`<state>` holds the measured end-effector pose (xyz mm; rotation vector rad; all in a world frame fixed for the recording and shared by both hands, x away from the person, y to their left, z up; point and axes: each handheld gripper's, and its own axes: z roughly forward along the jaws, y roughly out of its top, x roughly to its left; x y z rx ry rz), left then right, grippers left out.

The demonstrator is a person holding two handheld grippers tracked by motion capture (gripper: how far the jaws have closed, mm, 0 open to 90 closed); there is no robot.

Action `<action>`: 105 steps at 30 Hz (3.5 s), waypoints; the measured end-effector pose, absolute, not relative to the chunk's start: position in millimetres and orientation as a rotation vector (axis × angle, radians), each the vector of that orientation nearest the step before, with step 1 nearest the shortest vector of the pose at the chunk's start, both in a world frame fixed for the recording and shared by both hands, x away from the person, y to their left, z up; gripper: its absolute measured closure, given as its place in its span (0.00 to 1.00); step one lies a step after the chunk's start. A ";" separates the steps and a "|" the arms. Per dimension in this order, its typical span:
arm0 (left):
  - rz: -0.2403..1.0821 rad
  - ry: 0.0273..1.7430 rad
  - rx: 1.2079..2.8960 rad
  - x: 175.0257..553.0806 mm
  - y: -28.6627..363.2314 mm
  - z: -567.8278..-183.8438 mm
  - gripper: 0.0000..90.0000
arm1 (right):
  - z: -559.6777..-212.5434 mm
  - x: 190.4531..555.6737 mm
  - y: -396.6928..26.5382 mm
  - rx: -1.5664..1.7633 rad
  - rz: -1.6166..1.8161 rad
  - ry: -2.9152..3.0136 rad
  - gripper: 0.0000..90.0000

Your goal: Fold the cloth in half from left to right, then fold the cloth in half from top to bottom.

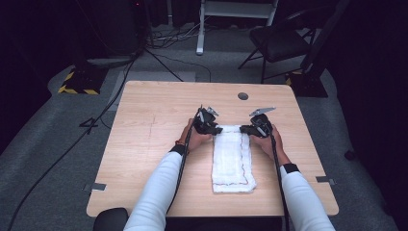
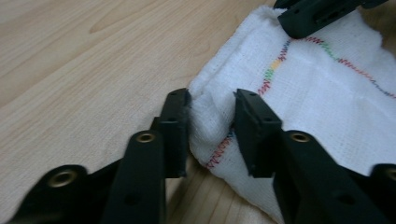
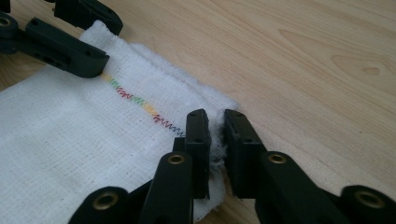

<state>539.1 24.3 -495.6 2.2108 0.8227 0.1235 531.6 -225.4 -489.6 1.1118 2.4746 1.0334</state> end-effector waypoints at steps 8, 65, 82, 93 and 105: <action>0.140 0.794 2.241 539.8 19.9 -492.8 0.89 | -486.7 532.9 -223.6 1.091 1.020 2.455 0.97; 0.302 0.540 2.179 485.9 38.1 -436.8 0.90 | -428.2 465.2 -235.8 0.775 1.247 2.359 0.98; 0.248 0.415 2.201 436.5 47.8 -438.9 0.90 | -424.8 418.9 -238.9 0.628 1.261 2.466 0.98; 0.213 0.326 2.241 405.6 45.1 -441.2 0.89 | -434.8 389.5 -245.9 0.560 1.247 2.551 0.98; 0.160 0.264 2.322 380.0 39.9 -459.0 0.89 | -448.9 372.4 -251.2 0.542 1.214 2.626 0.97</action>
